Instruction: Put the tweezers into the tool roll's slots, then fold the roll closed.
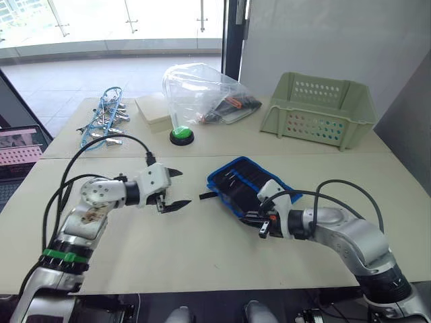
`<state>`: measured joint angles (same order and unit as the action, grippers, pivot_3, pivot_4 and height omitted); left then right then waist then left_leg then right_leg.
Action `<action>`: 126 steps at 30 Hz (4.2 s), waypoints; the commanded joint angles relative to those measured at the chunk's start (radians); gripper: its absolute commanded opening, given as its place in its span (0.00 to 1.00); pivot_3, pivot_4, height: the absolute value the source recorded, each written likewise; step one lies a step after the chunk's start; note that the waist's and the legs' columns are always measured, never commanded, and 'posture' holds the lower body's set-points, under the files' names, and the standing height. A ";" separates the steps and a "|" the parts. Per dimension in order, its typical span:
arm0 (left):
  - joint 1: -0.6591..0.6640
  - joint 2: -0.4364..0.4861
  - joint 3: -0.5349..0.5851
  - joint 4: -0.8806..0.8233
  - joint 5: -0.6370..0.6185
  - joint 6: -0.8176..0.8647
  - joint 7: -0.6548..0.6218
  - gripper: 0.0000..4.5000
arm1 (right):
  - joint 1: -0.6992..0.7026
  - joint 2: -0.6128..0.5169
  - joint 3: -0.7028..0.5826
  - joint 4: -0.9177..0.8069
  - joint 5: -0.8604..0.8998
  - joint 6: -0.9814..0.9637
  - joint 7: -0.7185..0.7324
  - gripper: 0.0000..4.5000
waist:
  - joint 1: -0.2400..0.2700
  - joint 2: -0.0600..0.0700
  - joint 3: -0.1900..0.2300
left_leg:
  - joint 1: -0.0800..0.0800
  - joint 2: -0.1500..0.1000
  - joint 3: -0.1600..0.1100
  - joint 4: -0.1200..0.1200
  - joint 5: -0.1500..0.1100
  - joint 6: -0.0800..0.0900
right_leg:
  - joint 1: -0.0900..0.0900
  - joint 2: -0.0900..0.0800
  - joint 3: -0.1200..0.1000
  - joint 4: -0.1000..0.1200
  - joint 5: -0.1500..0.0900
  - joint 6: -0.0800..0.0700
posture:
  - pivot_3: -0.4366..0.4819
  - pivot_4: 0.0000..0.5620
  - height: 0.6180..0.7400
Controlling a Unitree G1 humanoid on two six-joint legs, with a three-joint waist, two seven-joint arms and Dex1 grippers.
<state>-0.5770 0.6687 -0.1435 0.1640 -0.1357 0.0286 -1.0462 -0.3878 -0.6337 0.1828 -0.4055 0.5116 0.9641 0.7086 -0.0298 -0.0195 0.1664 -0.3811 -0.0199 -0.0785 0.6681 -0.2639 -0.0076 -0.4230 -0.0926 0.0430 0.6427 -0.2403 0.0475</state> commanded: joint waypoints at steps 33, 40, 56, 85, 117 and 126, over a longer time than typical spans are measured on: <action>-0.469 -0.270 -0.157 0.796 0.291 -0.516 -0.029 0.08 | 0.025 0.016 -0.025 -0.068 -0.021 -0.001 -0.060 0.00 | 0.013 -0.001 0.000 | -0.005 -0.001 -0.001 0.011 -0.001 0.002 | -0.001 0.000 -0.001 0.004 0.000 0.002 | 0.48 0.27 1.00; -0.412 -0.245 -0.141 0.761 0.259 -0.526 -0.106 0.01 | -0.032 -0.058 -0.015 0.020 -0.065 -0.061 0.013 0.00 | 0.013 -0.001 0.000 | -0.006 -0.002 -0.001 0.012 -0.001 0.002 | -0.001 0.000 -0.001 0.003 0.001 0.002 | 0.48 0.27 1.00; -0.228 -0.189 -0.154 0.572 0.242 -0.441 -0.154 0.01 | 0.055 0.007 0.073 -0.021 -0.042 -0.019 0.063 0.00 | 0.012 -0.001 0.000 | -0.006 -0.001 -0.001 0.012 -0.001 0.002 | -0.001 0.000 -0.001 0.004 0.001 0.002 | 0.48 0.27 1.00; -0.133 -0.282 -0.045 0.055 -0.091 0.360 -0.034 0.09 | -0.005 0.153 -0.088 0.145 -0.032 -0.233 -0.046 0.16 | 0.010 -0.001 0.000 | -0.004 -0.001 -0.002 0.013 -0.001 0.002 | 0.000 0.000 0.000 0.006 0.001 0.002 | 0.48 0.27 1.00; -0.008 -0.325 -0.149 0.388 0.065 0.060 0.074 0.00 | 0.260 -0.024 0.147 0.282 -0.247 -0.556 0.332 0.00 | 0.021 -0.006 -0.028 | 0.029 0.000 -0.002 0.001 -0.003 0.004 | 0.037 0.000 -0.002 -0.011 -0.002 0.004 | 0.48 0.27 1.00; -0.017 -0.333 0.005 0.326 -0.111 -0.048 -0.012 0.00 | 0.273 -0.036 0.011 0.140 -0.070 -0.511 0.394 0.00 | 0.016 -0.006 -0.025 | 0.027 0.000 -0.002 0.000 -0.003 0.004 | 0.034 0.000 -0.002 -0.012 -0.002 0.004 | 0.48 0.27 1.00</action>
<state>-0.5869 0.3271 -0.1958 0.5522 -0.1801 -0.0203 -1.0396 -0.1098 -0.6623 0.2347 -0.2047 0.3784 0.4191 1.0807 -0.0138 -0.0259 0.1411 -0.3553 -0.0198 -0.0805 0.6679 -0.2668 -0.0035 -0.3903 -0.0922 0.0415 0.6305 -0.2418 0.0515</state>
